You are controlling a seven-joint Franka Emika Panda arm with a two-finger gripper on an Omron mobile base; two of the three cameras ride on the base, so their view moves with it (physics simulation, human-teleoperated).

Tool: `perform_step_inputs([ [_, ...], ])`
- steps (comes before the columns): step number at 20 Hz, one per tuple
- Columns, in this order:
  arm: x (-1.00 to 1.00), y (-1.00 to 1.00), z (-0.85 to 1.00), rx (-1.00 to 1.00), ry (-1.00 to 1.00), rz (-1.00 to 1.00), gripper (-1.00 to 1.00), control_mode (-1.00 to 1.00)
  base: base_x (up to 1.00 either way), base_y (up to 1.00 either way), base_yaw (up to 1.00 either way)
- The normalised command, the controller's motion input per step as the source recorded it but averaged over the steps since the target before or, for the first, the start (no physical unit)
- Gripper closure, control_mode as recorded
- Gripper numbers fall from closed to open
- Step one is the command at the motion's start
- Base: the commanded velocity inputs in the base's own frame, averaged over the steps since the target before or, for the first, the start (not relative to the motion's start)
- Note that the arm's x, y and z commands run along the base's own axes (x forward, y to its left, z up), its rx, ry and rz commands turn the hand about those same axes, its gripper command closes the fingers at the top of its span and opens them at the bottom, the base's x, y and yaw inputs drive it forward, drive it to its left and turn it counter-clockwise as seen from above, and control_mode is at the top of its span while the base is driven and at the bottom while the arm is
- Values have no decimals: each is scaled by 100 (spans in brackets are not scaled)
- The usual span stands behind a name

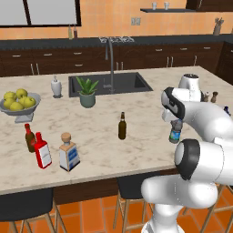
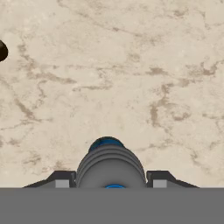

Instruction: Move the plastic bottles in the middle to the plastics group, and the glass bottles in the middle to the glass group.

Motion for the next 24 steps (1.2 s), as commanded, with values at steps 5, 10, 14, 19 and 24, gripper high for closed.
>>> perform_step_inputs([
  [5, -14, -100, 25, -1, 2, -28, 100, -100, 0, 0, 0],
  [10, -16, -100, 15, 0, 0, -23, 100, -100, 0, 0, 0],
  [14, -2, -100, 1, 0, -1, -22, 100, -100, 0, 0, 0],
  [19, 22, -65, -5, 0, -3, -18, 100, -100, 0, 0, 0],
  [24, 41, -33, -27, 1, -6, -12, 100, -100, 0, 0, 0],
])
